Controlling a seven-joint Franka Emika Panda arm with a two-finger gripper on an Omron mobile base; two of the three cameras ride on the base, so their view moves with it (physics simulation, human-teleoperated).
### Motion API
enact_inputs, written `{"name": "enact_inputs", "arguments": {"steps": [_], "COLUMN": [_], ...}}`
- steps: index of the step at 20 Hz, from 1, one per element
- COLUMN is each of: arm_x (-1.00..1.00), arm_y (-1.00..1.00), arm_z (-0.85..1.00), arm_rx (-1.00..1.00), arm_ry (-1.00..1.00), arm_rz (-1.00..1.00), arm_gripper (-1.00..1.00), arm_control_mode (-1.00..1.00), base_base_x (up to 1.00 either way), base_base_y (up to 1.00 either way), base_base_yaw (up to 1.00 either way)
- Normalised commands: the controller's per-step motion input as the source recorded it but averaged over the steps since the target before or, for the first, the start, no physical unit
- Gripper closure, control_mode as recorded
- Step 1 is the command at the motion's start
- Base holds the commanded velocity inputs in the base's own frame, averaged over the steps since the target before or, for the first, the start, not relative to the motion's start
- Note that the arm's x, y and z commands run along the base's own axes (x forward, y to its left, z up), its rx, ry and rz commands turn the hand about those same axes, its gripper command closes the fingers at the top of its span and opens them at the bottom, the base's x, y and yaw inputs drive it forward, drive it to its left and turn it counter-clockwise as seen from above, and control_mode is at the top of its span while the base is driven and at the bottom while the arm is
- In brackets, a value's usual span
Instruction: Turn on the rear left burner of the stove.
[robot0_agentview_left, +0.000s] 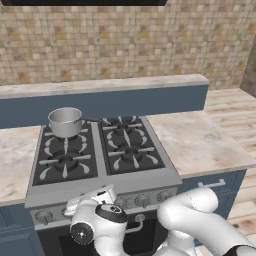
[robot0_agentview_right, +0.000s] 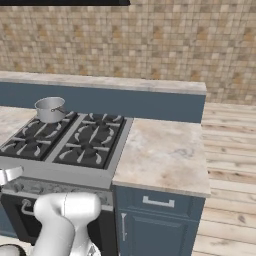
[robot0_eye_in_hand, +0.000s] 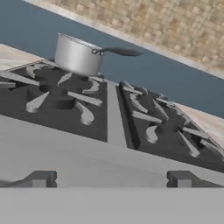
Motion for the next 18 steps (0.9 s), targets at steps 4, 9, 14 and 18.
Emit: {"name": "enact_inputs", "arguments": {"steps": [4, 9, 14, 18], "arm_x": [-0.44, -0.22, 0.0, 0.01], "arm_y": [0.58, 0.54, 0.01, 0.16], "arm_z": [-0.62, -0.48, -0.05, -0.31], "arm_rx": [0.0, 0.02, 0.0, 0.0], "arm_ry": [-0.43, -0.3, 0.0, -0.01], "arm_rz": [0.0, 0.0, 0.0, 0.0], "arm_gripper": [-1.0, -1.0, -1.0, -1.0], "arm_control_mode": [-1.0, -1.0, -1.0, -1.0], "base_base_x": [0.0, 0.0, 0.0, 0.0], "base_base_y": [0.0, 0.0, 0.0, 0.0], "base_base_yaw": [0.0, 0.0, 0.0, 0.0]}}
